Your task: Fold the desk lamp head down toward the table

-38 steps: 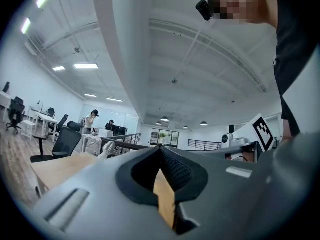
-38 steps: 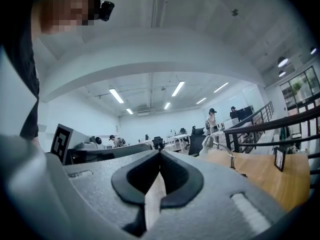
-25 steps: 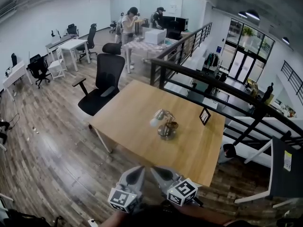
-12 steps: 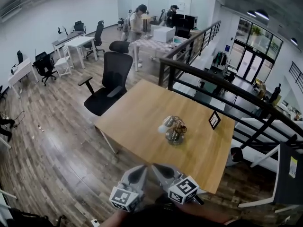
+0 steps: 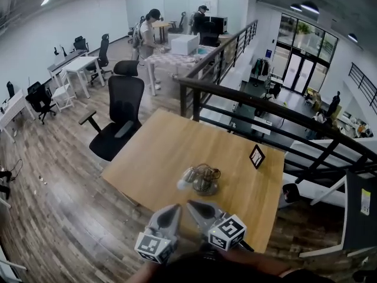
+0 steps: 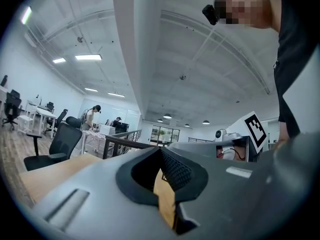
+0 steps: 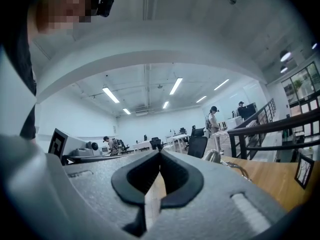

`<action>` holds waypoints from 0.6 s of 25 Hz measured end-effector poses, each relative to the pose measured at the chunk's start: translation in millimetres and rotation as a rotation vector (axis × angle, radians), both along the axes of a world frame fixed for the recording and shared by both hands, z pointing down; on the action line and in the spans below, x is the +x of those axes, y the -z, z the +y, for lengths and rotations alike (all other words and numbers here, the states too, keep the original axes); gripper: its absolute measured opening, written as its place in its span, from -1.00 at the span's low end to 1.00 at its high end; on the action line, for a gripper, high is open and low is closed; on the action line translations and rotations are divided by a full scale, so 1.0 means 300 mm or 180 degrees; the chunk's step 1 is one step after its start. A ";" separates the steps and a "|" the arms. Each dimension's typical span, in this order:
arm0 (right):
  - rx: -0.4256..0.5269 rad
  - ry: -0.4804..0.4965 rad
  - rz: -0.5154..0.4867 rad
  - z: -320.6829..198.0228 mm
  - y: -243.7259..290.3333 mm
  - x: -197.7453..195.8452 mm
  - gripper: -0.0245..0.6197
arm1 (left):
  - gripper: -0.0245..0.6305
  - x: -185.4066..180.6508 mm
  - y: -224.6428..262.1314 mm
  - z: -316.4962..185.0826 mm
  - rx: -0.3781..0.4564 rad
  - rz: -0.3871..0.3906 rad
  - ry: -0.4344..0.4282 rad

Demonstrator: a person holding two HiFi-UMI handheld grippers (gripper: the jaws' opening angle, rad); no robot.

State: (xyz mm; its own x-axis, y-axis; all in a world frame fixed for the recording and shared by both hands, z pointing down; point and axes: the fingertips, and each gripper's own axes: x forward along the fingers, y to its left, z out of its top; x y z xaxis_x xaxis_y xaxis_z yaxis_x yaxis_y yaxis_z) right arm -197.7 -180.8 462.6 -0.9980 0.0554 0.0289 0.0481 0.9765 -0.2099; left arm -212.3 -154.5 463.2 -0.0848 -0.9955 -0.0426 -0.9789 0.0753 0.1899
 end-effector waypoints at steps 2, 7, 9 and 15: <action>-0.0012 -0.0016 0.0006 -0.074 -0.002 -0.011 -0.91 | -0.92 -0.014 0.000 -0.075 -0.0007 -0.0024 -0.0001; -0.0095 -0.0053 0.0046 -0.210 -0.028 -0.042 -0.87 | -0.92 -0.033 0.002 -0.191 -0.0027 -0.0089 0.0004; -0.0162 -0.0121 0.0061 -0.256 -0.036 -0.056 -0.81 | -0.92 -0.057 -0.006 -0.216 -0.0044 -0.0060 -0.0001; -0.0269 -0.0370 0.0219 -0.359 -0.069 -0.153 -0.60 | -0.92 -0.179 -0.020 -0.310 -0.0114 -0.0024 -0.0125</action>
State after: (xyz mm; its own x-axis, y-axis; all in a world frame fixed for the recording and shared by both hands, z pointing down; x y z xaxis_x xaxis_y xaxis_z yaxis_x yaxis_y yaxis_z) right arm -243.5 -288.6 483.3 -0.9937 -0.0552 0.0976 -0.0815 0.9534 -0.2906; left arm -265.9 -247.3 469.1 -0.0453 -0.9989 -0.0072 -0.9826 0.0433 0.1805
